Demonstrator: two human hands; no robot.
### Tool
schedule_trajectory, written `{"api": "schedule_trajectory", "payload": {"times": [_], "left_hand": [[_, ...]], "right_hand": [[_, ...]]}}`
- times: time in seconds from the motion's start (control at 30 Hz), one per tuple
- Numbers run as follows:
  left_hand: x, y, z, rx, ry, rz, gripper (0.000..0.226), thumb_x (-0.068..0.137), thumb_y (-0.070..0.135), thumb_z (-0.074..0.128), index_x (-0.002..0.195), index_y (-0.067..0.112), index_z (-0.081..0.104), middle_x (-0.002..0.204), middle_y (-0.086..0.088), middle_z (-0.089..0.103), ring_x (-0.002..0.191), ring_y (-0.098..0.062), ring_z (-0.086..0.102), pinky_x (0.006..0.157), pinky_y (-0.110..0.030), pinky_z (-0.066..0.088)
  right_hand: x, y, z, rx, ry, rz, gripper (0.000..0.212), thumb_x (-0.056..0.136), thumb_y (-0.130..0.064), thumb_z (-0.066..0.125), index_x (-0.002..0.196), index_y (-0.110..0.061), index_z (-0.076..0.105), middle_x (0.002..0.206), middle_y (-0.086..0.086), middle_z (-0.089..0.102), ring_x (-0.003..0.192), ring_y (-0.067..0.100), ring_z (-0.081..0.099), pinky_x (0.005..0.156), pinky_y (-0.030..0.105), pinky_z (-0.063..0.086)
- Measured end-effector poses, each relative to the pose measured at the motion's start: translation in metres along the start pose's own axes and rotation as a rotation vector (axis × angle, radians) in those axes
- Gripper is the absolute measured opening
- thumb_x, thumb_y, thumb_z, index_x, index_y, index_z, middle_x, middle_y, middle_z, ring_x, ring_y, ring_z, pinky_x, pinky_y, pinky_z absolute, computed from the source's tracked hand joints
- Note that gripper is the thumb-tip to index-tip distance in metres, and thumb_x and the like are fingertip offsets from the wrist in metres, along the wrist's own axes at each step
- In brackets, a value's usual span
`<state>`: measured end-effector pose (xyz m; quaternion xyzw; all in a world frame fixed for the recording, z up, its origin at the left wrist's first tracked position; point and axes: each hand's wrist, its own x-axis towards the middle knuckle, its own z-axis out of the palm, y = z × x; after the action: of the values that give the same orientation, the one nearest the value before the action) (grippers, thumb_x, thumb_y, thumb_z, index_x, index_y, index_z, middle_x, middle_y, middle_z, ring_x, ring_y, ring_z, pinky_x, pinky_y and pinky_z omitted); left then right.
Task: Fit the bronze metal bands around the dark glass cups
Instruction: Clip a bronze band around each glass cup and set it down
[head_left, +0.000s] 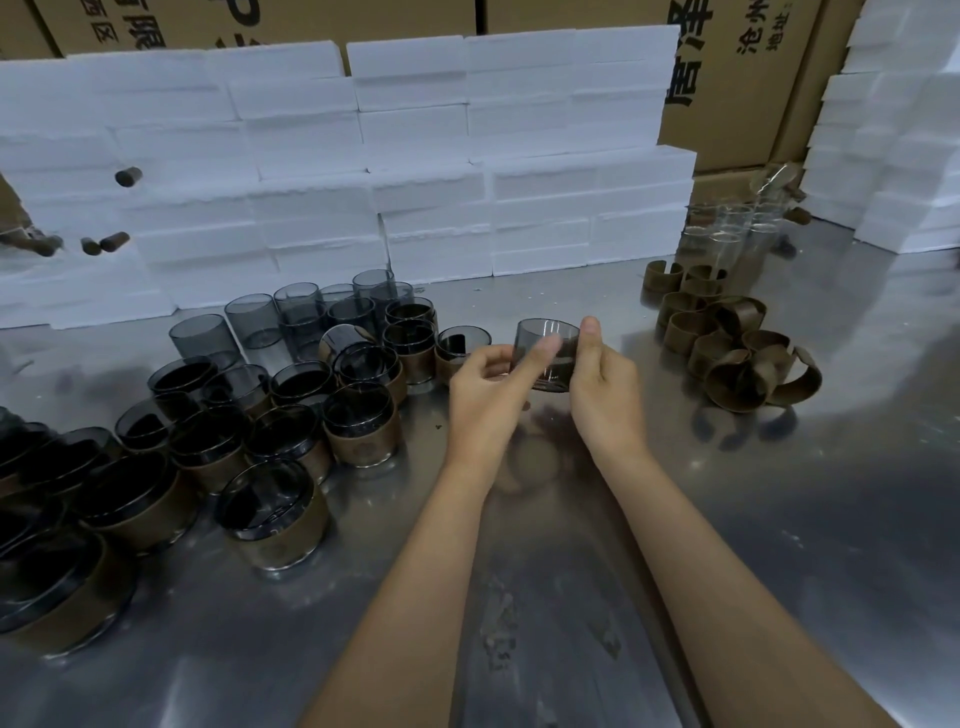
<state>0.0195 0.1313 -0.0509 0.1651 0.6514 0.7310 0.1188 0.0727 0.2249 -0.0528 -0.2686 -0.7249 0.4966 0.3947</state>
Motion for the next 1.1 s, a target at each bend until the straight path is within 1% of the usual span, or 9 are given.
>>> {"api": "schedule_trajectory", "payload": {"times": [0.1, 0.17, 0.27, 0.5, 0.67, 0.77, 0.87, 0.97, 1.1], "left_hand": [[0.002, 0.002, -0.006, -0.137, -0.072, -0.071, 0.028, 0.088, 0.045, 0.076, 0.091, 0.018, 0.081, 0.088, 0.004, 0.078, 0.082, -0.005, 0.069, 0.068, -0.023, 0.051], [0.001, 0.005, -0.006, -0.165, -0.122, -0.112, 0.029, 0.089, 0.051, 0.07, 0.081, 0.026, 0.083, 0.083, 0.004, 0.077, 0.072, -0.006, 0.069, 0.064, -0.021, 0.049], [0.003, 0.005, -0.004, -0.078, -0.114, -0.14, 0.044, 0.078, 0.066, 0.062, 0.086, 0.026, 0.079, 0.077, 0.003, 0.07, 0.069, -0.013, 0.059, 0.073, -0.032, 0.045], [-0.002, 0.003, 0.004, 0.023, -0.008, 0.018, 0.032, 0.104, 0.043, 0.054, 0.092, 0.024, 0.076, 0.084, 0.003, 0.077, 0.091, -0.022, 0.072, 0.099, -0.049, 0.055], [-0.004, 0.002, 0.007, 0.019, 0.098, 0.112, 0.024, 0.099, 0.038, 0.064, 0.089, 0.017, 0.072, 0.089, -0.007, 0.074, 0.084, -0.03, 0.07, 0.088, -0.057, 0.056], [-0.008, 0.004, 0.008, 0.033, 0.046, 0.09, 0.033, 0.092, 0.049, 0.071, 0.093, 0.017, 0.073, 0.081, 0.001, 0.074, 0.071, -0.011, 0.067, 0.082, -0.051, 0.06], [-0.008, 0.003, 0.008, 0.013, 0.042, 0.074, 0.031, 0.089, 0.051, 0.073, 0.093, 0.02, 0.073, 0.073, 0.015, 0.071, 0.074, -0.001, 0.066, 0.085, -0.043, 0.059], [-0.006, 0.006, 0.005, -0.101, 0.045, 0.01, 0.029, 0.095, 0.047, 0.068, 0.098, 0.019, 0.076, 0.087, 0.011, 0.077, 0.084, -0.002, 0.069, 0.083, -0.037, 0.059], [-0.007, 0.01, 0.002, -0.221, -0.014, -0.041, 0.021, 0.102, 0.029, 0.056, 0.102, 0.022, 0.076, 0.107, 0.002, 0.079, 0.102, -0.006, 0.072, 0.098, -0.039, 0.054]], "right_hand": [[0.001, -0.003, -0.005, 0.124, -0.089, 0.062, 0.051, 0.098, -0.067, 0.048, 0.082, -0.023, 0.069, 0.07, -0.018, 0.07, 0.07, -0.002, 0.065, 0.072, 0.024, 0.048], [0.0, -0.006, -0.008, 0.168, -0.232, 0.171, 0.07, 0.075, -0.092, 0.047, 0.105, -0.034, 0.069, 0.093, -0.024, 0.072, 0.088, -0.011, 0.066, 0.088, 0.022, 0.049], [-0.001, -0.011, -0.009, 0.203, -0.387, 0.283, 0.109, 0.053, -0.107, 0.039, 0.133, -0.037, 0.065, 0.127, -0.012, 0.071, 0.119, 0.007, 0.065, 0.11, 0.036, 0.045], [-0.005, -0.013, -0.004, 0.074, -0.212, 0.222, 0.078, 0.092, -0.083, 0.012, 0.095, -0.035, 0.073, 0.095, -0.012, 0.075, 0.099, 0.007, 0.067, 0.084, 0.022, 0.047], [-0.002, -0.008, -0.002, 0.036, -0.086, 0.197, 0.069, 0.105, -0.063, 0.011, 0.077, -0.027, 0.063, 0.079, -0.011, 0.065, 0.082, 0.009, 0.06, 0.068, 0.022, 0.039], [0.003, -0.004, -0.006, 0.062, -0.032, 0.177, 0.062, 0.109, -0.053, 0.018, 0.084, -0.025, 0.066, 0.079, -0.01, 0.063, 0.073, 0.001, 0.056, 0.059, 0.012, 0.038], [0.005, -0.001, -0.008, 0.087, -0.018, 0.156, 0.054, 0.11, -0.05, 0.025, 0.093, -0.022, 0.067, 0.091, -0.004, 0.067, 0.089, 0.012, 0.062, 0.074, 0.02, 0.042], [0.003, -0.002, -0.005, 0.159, -0.085, 0.149, 0.041, 0.107, -0.054, 0.036, 0.096, -0.026, 0.064, 0.093, -0.007, 0.07, 0.088, 0.01, 0.066, 0.07, 0.015, 0.049], [0.0, -0.008, -0.005, 0.449, -0.252, 0.388, 0.054, 0.1, -0.062, 0.047, 0.119, -0.014, 0.063, 0.11, 0.01, 0.076, 0.1, 0.025, 0.075, 0.082, 0.036, 0.059]]}}
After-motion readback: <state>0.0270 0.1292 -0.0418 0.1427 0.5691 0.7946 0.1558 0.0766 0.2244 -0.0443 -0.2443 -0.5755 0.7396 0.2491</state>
